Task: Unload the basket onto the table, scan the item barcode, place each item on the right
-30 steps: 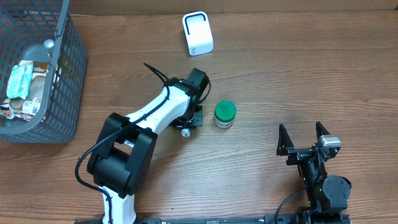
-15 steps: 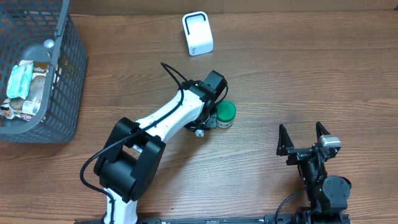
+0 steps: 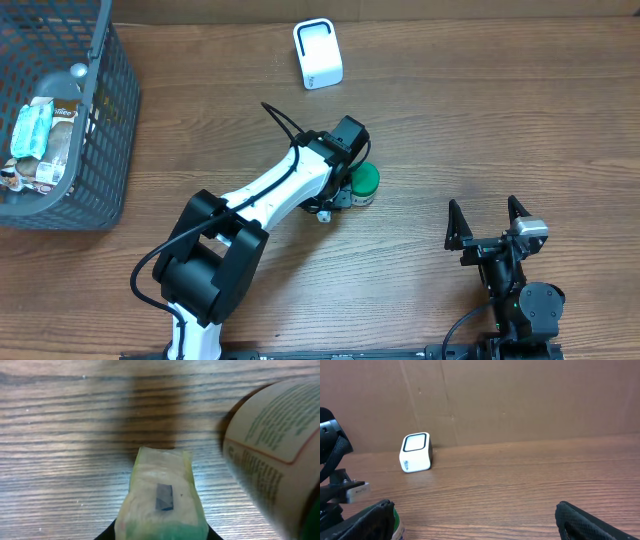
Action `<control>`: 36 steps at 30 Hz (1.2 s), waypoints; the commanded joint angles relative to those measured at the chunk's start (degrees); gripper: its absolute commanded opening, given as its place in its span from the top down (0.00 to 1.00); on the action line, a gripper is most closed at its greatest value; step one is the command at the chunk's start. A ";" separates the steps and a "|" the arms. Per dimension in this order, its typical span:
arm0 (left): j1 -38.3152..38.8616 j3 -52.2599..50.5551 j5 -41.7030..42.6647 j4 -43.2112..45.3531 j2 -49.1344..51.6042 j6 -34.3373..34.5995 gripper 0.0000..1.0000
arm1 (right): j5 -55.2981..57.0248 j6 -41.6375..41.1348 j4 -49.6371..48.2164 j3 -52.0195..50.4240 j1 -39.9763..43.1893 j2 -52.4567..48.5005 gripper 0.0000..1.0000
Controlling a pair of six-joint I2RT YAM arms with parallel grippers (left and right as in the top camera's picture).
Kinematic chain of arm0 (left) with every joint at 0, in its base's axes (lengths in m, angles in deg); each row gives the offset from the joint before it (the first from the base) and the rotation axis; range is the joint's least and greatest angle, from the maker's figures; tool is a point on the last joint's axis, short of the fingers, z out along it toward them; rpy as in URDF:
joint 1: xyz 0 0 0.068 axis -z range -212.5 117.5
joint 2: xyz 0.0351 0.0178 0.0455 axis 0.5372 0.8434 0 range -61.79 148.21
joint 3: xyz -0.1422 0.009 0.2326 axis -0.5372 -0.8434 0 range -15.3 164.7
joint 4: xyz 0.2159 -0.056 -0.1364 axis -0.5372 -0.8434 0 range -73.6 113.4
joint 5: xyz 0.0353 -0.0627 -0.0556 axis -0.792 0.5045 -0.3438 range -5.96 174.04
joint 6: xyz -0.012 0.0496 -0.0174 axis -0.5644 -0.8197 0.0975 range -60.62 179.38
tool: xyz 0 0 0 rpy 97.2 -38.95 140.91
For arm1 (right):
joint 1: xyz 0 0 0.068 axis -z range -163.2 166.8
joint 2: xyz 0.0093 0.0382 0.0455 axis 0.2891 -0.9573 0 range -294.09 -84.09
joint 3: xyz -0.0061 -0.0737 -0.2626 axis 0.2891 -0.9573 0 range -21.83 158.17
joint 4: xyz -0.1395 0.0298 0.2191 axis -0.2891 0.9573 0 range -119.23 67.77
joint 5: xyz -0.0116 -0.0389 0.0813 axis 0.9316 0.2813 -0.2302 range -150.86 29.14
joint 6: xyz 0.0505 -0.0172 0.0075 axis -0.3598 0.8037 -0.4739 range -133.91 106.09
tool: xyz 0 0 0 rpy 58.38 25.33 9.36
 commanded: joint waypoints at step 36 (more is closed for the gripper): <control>-9.53 13.88 0.02 1.66 -0.20 -7.52 0.35 | -0.35 0.00 -0.17 -0.61 -0.28 0.63 0.00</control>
